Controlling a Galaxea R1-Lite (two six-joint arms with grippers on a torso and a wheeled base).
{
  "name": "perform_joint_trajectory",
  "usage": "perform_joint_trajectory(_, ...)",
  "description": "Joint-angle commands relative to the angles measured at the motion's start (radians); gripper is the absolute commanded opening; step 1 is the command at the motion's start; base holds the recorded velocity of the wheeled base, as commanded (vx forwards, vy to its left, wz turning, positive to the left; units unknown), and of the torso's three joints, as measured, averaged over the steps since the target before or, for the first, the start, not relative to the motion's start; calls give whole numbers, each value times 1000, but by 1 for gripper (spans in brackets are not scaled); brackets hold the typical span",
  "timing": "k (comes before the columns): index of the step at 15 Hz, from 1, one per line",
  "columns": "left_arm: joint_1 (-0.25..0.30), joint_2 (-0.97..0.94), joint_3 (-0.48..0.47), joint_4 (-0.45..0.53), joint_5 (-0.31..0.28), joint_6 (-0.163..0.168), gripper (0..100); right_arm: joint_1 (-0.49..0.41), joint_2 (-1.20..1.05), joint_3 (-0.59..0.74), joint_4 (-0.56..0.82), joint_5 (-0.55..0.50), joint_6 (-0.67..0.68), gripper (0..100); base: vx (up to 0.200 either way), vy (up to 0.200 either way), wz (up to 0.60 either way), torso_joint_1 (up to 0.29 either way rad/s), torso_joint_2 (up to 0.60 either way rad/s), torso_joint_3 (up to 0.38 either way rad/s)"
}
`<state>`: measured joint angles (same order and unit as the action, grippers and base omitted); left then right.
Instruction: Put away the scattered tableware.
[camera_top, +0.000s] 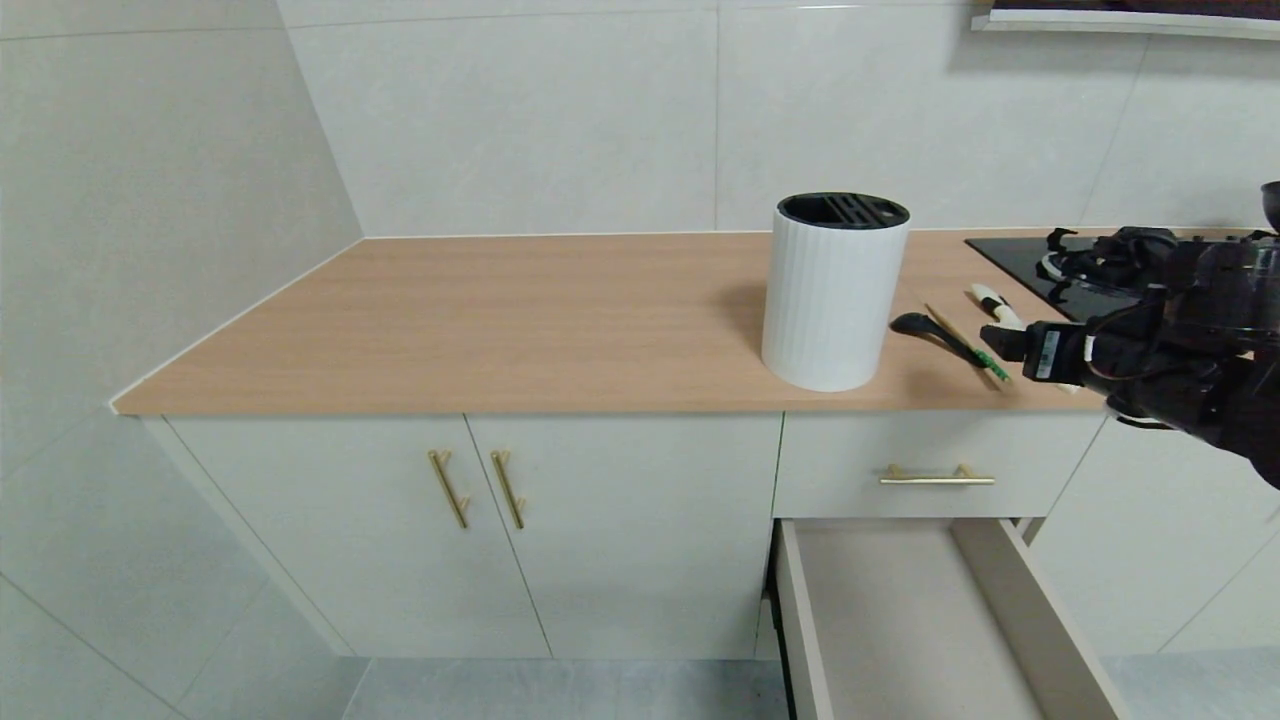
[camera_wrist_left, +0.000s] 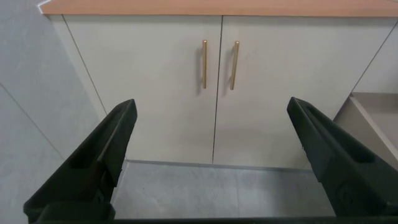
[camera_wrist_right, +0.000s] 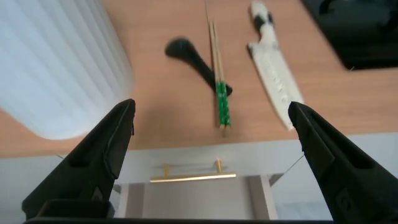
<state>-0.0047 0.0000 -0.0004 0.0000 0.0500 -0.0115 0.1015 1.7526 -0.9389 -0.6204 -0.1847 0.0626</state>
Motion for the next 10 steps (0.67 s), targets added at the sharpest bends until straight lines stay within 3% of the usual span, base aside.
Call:
perform_joint_trajectory(1,0,0,0,0,1,-1,100,-6,94,-46,8,-1,0,100,0,0,0,0,0,0)
perform_joint_trajectory(10,0,0,0,0,1,-1,100,-65,225,-112,50,-2,0,100,0,0,0,0,0,0)
